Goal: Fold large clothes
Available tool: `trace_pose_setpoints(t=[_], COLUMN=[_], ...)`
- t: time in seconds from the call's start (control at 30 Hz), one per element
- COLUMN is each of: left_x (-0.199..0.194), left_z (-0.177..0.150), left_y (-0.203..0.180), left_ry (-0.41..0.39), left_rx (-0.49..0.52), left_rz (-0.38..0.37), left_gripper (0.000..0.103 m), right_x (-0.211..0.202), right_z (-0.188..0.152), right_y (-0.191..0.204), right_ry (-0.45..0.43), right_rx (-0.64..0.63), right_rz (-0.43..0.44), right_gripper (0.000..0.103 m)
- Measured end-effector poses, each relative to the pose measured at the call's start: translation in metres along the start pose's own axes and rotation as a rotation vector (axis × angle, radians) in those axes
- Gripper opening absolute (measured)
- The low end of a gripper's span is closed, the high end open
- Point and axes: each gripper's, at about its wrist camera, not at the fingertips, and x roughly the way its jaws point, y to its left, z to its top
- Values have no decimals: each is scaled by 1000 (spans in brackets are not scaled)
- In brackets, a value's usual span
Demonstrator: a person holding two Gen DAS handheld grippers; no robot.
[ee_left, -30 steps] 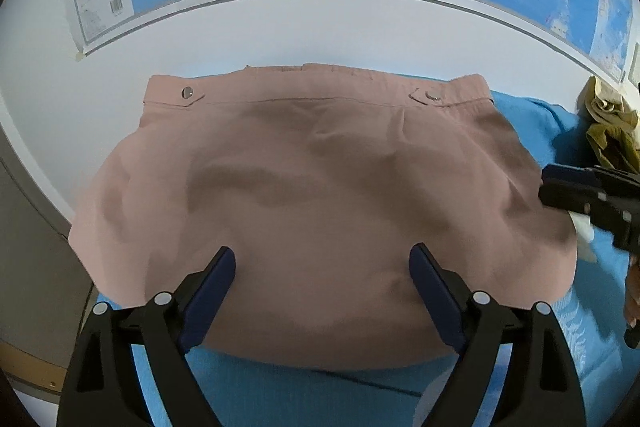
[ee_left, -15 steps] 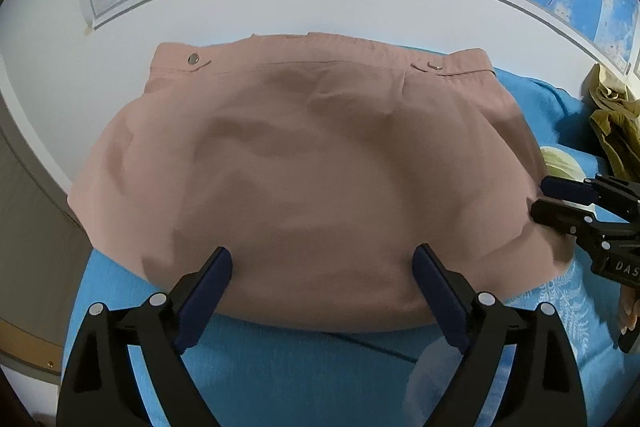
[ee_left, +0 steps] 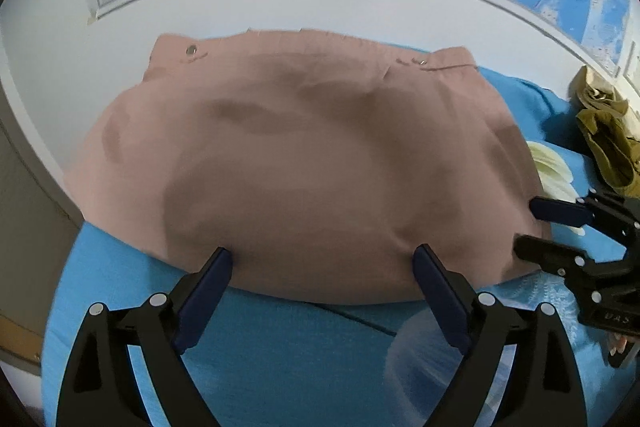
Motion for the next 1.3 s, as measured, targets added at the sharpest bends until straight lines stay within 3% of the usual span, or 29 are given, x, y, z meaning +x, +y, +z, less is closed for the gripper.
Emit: trace_pose_setpoints(t=[0.1,0.37,0.73,0.97,1.07,1.3], left_x=[8,-10,-47,-67,-76,-88], left_z=[-1,-4,-15,-22,-26,-32], left_y=[2,4,-14,-26,-29,-32], left_ry=[42,-5,-113,-166,-198,-205], left_rx=[-22,-45,-59,-71,-83,-107], left_rz=[24,10,-10,17,5,37], left_gripper=[93,92,93,96,96,96], right_x=[-3,-15,-60,-71,-74,-83], right_z=[-7,-19,-25,-26,-29,-31], right_y=[-6,-10,-10,11,18,31], right_ry=[11,24,-117,-192,-211,-233], right_rx=[35,63,137,98,80,53], right_rz=[8,3,40,37,33,41], right_gripper=[53,52,53,71,84,95])
